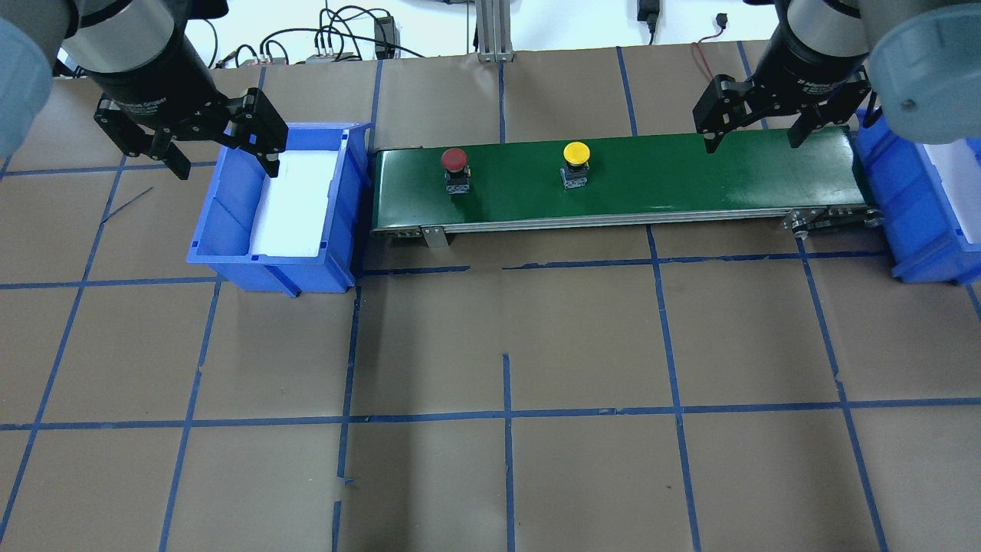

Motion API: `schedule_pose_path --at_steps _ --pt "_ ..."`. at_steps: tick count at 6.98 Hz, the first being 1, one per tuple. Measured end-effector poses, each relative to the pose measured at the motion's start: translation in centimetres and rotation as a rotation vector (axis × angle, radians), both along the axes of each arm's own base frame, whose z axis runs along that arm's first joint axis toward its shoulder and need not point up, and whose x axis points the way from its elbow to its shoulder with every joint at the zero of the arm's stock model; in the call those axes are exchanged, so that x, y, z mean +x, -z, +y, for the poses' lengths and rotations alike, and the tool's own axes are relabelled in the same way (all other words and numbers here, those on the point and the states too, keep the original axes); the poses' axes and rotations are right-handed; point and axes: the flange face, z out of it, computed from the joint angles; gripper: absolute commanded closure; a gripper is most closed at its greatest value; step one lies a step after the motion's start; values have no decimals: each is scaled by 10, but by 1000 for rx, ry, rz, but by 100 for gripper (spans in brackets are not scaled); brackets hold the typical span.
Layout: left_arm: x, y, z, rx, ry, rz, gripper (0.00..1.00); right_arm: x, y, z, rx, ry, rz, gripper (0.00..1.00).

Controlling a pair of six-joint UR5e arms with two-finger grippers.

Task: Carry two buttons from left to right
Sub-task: 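Raise the left gripper back above the bin while buttons ride the belt, then move the right gripper along the belt and grasp the yellow button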

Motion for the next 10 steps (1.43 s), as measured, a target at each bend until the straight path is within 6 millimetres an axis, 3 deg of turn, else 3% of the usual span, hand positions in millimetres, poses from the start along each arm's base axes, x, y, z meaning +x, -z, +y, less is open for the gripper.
schedule_pose_path --at_steps 10 --pt "2 1 -2 2 -76 63 0 3 5 1 1 -32 -6 1"
